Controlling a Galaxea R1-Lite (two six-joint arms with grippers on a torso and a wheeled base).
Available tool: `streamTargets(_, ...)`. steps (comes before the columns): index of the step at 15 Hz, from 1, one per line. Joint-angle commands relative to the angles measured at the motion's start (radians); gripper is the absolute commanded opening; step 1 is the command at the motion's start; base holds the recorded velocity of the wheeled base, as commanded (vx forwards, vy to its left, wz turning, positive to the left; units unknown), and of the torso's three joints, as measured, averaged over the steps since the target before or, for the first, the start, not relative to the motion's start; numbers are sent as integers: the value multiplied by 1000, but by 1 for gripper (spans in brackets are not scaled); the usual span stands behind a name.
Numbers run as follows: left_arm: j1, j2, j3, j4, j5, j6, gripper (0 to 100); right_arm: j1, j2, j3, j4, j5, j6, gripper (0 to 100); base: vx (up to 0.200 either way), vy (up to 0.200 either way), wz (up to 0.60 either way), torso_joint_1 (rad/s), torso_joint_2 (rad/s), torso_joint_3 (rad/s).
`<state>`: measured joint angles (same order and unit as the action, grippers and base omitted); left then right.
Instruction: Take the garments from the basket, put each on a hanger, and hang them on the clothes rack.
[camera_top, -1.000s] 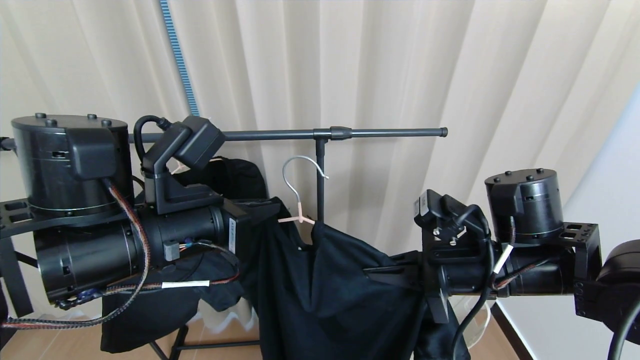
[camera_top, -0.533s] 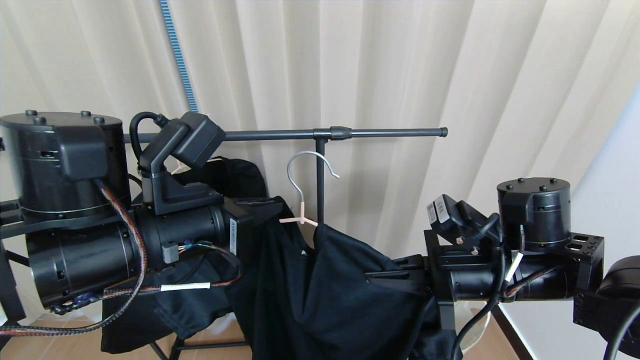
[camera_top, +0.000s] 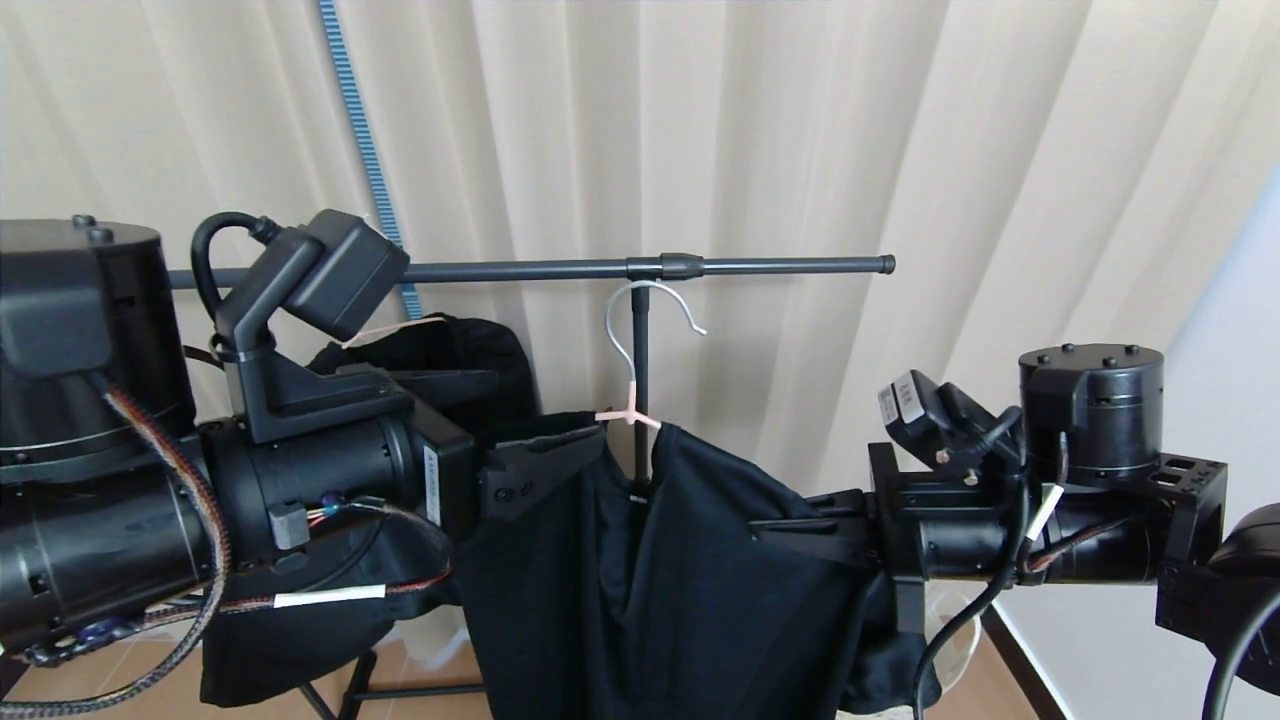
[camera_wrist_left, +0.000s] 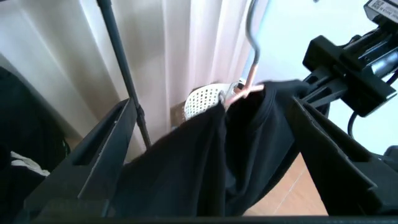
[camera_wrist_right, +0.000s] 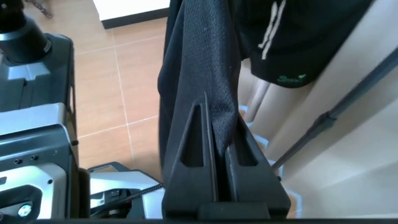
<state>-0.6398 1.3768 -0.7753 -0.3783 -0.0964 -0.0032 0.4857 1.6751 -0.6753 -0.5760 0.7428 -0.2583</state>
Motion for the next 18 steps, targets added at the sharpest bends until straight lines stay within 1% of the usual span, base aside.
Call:
streamTargets(1, 66, -58, 24, -1, -6, 0, 100, -50, -14, 2, -15, 46, -1, 0, 0, 0, 0, 0, 0, 0)
streamTargets(2, 146, -70, 42, -5, -46, -1, 100, -96, -14, -4, -15, 96, -1, 0, 0, 0, 0, 0, 0, 0)
streamTargets(4, 281, -68, 79, -16, -215, -9, 100, -165, -11, -20, -15, 170, -1, 0, 0, 0, 0, 0, 0, 0)
streamTargets(5, 322, -65, 94, -25, -287, -18, 100, -188, -9, -26, -15, 202, -1, 0, 0, 0, 0, 0, 0, 0)
streamTargets(6, 394, -56, 119, -62, -393, -44, 100, -239, -8, -29, -15, 262, -4, 0, 0, 0, 0, 0, 0, 0)
streamTargets(7, 427, -35, 136, -100, -441, -63, 100, -260, -6, -29, -16, 285, -4, 0, 0, 0, 0, 0, 0, 0)
streamTargets(8, 457, -5, 166, -159, -491, -72, 100, -274, -3, -32, -25, 293, -4, 0, 0, 0, 0, 0, 0, 0)
streamTargets(9, 471, 19, 195, -215, -519, -72, 100, -277, -3, -32, -27, 293, -4, 0, 0, 0, 0, 0, 0, 0)
streamTargets(10, 471, 45, 218, -266, -528, -72, 100, -277, -3, -32, -27, 294, -4, 0, 0, 0, 0, 0, 0, 0)
streamTargets(12, 479, 93, 235, -318, -526, -72, 100, -280, -6, -32, -27, 294, -6, 0, 0, 0, 0, 0, 0, 0)
streamTargets(17, 505, 188, 226, -324, -526, -69, 100, -297, -14, -33, -27, 302, -6, 0, 0, 0, 0, 0, 0, 0)
streamTargets(18, 505, 219, 226, -349, -525, -72, 100, -297, -18, -30, -28, 302, -7, 0, 0, 0, 0, 0, 0, 0)
